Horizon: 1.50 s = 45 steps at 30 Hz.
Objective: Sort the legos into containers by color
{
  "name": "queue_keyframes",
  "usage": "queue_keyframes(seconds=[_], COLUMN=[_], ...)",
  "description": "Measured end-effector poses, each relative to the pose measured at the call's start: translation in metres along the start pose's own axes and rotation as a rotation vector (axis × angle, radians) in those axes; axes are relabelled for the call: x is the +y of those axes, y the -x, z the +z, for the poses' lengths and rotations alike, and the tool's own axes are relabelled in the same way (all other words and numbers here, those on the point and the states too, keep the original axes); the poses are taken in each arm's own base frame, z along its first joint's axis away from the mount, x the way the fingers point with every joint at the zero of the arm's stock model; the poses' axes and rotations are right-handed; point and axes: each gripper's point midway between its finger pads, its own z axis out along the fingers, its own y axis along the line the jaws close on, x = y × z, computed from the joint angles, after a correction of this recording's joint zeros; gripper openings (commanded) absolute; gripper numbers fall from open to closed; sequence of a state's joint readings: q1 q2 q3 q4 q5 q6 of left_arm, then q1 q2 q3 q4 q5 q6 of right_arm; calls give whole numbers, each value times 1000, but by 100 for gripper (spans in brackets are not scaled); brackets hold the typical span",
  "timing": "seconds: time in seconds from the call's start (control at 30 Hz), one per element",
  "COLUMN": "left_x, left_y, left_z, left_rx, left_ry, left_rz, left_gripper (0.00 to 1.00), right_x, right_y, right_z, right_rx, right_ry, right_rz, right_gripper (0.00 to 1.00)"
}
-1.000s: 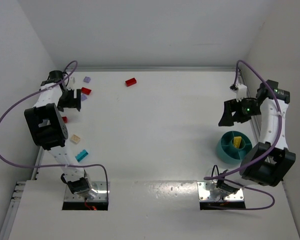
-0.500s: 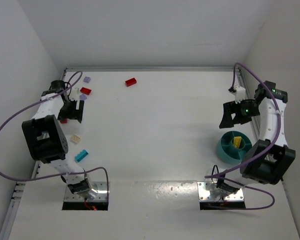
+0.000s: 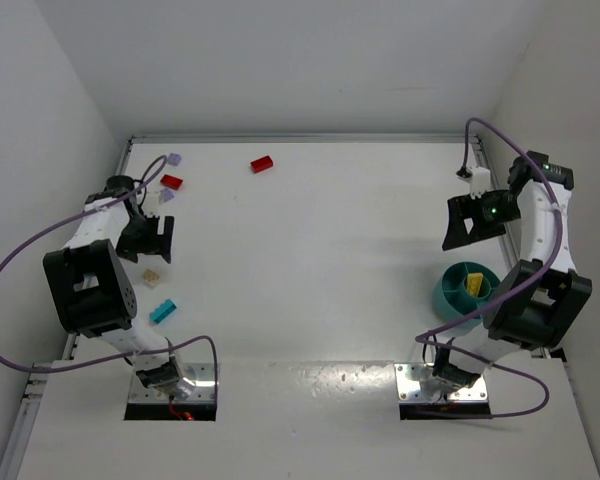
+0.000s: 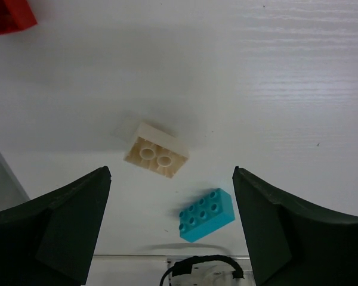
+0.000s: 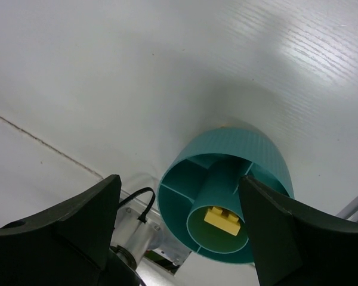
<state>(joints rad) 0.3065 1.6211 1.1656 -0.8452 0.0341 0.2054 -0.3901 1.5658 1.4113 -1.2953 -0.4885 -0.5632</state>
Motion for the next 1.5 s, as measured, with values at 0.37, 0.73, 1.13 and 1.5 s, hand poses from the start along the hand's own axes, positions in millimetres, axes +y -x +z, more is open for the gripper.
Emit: queue_keyframes(seconds=[0.37,0.73,1.13,1.5], left_x=[-18,-7,-4,-2], left_y=[-40,-43,-55,-50], left_z=[19,25,44,57], left_rx=[98,98,156,186], left_ry=[-67,-58,-72,-83], left_rz=[-80,-134,-177,-185], left_gripper=[88,88,86,71], right_x=[0,3,4,7], right_y=[-4,-3,-3,-1], right_z=[-3,2,3,5], right_rx=[39,64,71,75], right_ry=[-26,-22,-25,-22], right_rz=[17,16,15,9], right_gripper=[79,79,78,77])
